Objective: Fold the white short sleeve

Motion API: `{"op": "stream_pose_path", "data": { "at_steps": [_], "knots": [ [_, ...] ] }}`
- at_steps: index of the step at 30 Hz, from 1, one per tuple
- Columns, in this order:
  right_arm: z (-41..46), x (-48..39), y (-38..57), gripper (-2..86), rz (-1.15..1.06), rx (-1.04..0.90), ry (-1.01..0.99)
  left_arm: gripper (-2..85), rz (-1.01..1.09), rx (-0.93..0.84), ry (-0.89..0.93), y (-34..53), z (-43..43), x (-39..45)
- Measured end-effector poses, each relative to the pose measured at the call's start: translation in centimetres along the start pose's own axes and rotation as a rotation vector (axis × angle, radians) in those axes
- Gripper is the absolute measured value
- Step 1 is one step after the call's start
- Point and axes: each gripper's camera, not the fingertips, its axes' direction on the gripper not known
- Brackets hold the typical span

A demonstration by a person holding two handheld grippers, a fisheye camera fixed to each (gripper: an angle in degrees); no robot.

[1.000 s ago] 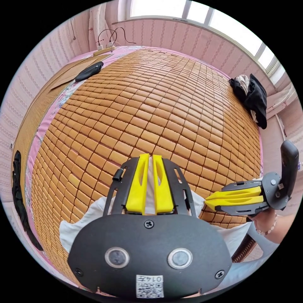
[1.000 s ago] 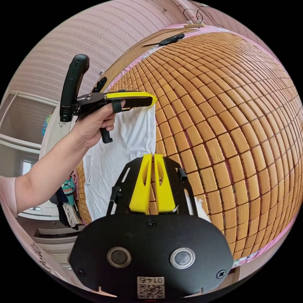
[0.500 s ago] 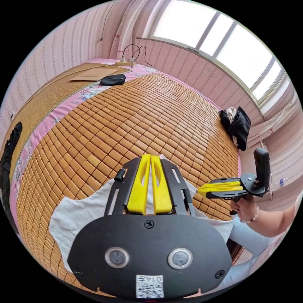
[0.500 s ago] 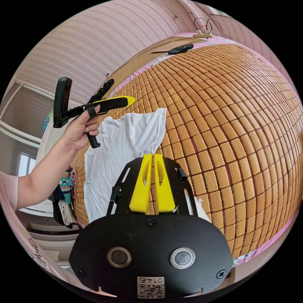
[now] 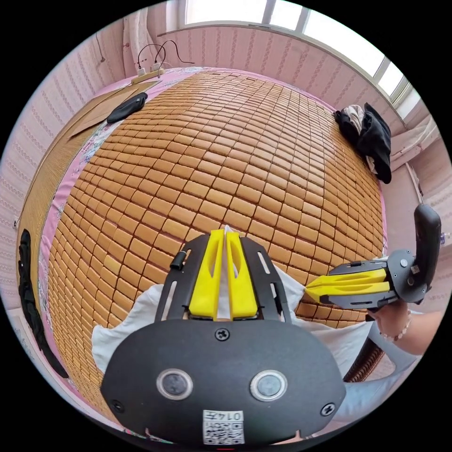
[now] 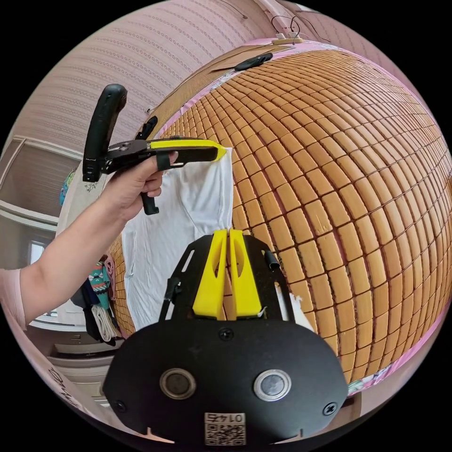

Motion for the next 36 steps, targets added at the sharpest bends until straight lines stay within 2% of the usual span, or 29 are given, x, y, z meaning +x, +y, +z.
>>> {"op": "stream_pose_path", "data": {
  "at_steps": [3, 5, 8, 11, 13, 17, 21, 25, 28, 36],
  "knots": [
    [-0.9, -0.3, 0.1, 0.1, -0.01, 0.047, -0.047, -0.9, -0.069, 0.14, 0.053, 2.4, -4.0, -1.9],
    [-2.1, -1.3, 0.4, 0.1, -0.08, 0.113, -0.11, -0.9, -0.127, 0.239, 0.099, 5.0, -7.1, -3.1],
    [-2.5, -3.3, 1.1, 0.1, -0.224, 0.093, -0.152, -0.7, -0.224, 0.332, 0.163, 10.5, -10.8, -4.2],
    [-1.6, -5.0, 2.0, 0.2, -0.354, -0.02, -0.176, 0.3, -0.342, 0.305, 0.172, 16.4, -11.0, -4.7],
    [-1.0, -5.7, 2.6, 0.1, -0.399, -0.072, -0.16, 5.3, -0.453, 0.232, 0.174, 20.2, -10.0, -5.3],
    [-0.1, -6.9, 3.3, 0.1, -0.432, -0.136, -0.111, 8.5, -0.531, 0.179, 0.234, 22.8, -9.6, -6.4],
    [0.5, -8.3, 3.0, 0.1, -0.437, -0.122, -0.086, 8.5, -0.505, 0.175, 0.201, 22.5, -10.5, -6.5],
    [2.0, -9.8, 2.3, 0.1, -0.417, -0.115, -0.067, 8.7, -0.486, 0.074, 0.185, 21.0, -8.9, -5.5],
    [3.2, -10.8, 2.0, 0.1, -0.408, -0.121, -0.039, 2.3, -0.437, -0.028, 0.123, 20.1, -8.1, -4.5],
    [4.9, -12.8, 1.2, -0.1, -0.379, -0.141, 0.062, -1.0, -0.399, 0.024, 0.066, 21.5, -13.1, -4.4]
  ]
}}
